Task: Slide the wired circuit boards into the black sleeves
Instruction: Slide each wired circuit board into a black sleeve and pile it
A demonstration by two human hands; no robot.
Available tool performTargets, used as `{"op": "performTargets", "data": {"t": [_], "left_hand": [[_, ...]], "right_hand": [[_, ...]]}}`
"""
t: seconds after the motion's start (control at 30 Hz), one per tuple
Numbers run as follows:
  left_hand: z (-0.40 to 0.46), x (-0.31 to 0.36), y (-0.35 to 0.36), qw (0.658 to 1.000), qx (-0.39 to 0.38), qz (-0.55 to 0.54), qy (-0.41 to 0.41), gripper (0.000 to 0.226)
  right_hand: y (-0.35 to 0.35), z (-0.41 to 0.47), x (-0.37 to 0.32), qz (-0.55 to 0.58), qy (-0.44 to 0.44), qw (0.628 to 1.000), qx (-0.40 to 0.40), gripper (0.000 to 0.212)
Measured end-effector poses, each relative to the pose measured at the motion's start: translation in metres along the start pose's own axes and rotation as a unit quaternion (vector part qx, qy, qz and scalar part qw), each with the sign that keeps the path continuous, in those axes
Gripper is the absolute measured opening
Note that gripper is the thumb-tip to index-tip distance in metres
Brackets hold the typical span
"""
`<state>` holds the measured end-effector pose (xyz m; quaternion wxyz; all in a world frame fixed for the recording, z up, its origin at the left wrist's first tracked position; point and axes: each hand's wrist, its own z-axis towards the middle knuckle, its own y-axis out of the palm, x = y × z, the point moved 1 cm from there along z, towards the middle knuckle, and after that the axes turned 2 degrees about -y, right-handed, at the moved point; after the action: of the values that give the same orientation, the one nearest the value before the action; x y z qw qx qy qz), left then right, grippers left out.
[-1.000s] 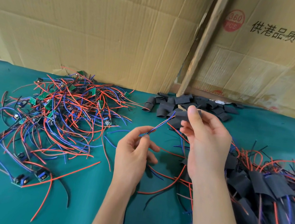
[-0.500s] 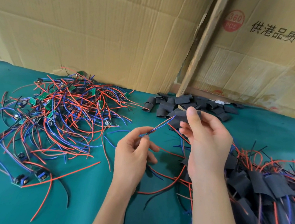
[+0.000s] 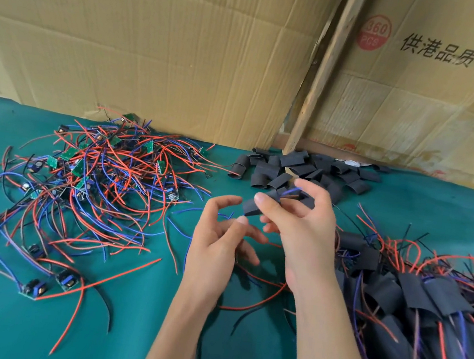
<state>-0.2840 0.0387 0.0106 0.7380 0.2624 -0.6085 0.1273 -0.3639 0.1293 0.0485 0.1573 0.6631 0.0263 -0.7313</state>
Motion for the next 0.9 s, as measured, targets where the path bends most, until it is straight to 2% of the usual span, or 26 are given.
{"op": "performTargets", "data": {"t": [0.07, 0.13, 0.2, 0.37, 0.43, 0.6, 0.73, 0.9], "left_hand": [[0.0, 0.0, 0.0, 1.0, -0.001, -0.011, 0.0, 0.03], [0.0, -0.002, 0.0, 1.0, 0.001, -0.016, -0.006, 0.032], [0.001, -0.002, 0.0, 0.999, 0.013, -0.031, -0.021, 0.036], [0.001, -0.002, -0.003, 0.998, 0.039, -0.039, -0.035, 0.042], [0.001, -0.003, -0.003, 0.998, 0.04, -0.026, -0.031, 0.038], [0.0, -0.003, -0.002, 0.999, 0.019, -0.014, -0.049, 0.043], [0.001, -0.001, 0.0, 0.997, 0.011, -0.056, -0.049, 0.041], [0.0, -0.001, 0.001, 0.996, -0.001, -0.074, -0.058, 0.032]], "right_hand": [[-0.001, 0.001, 0.001, 0.032, 0.032, 0.999, 0.013, 0.065], [0.0, 0.002, 0.002, 0.064, 0.073, 0.995, -0.003, 0.065], [0.003, 0.001, 0.005, 0.087, 0.104, 0.99, -0.023, 0.058], [0.005, -0.002, 0.007, 0.11, 0.123, 0.983, -0.081, 0.023], [0.004, -0.002, 0.006, 0.135, 0.134, 0.979, -0.079, 0.022], [0.003, -0.004, 0.005, 0.098, 0.122, 0.985, -0.073, 0.019], [0.002, -0.003, 0.001, 0.122, 0.109, 0.986, -0.029, 0.021], [-0.006, 0.004, -0.011, 0.227, 0.069, 0.97, 0.048, 0.022]]}}
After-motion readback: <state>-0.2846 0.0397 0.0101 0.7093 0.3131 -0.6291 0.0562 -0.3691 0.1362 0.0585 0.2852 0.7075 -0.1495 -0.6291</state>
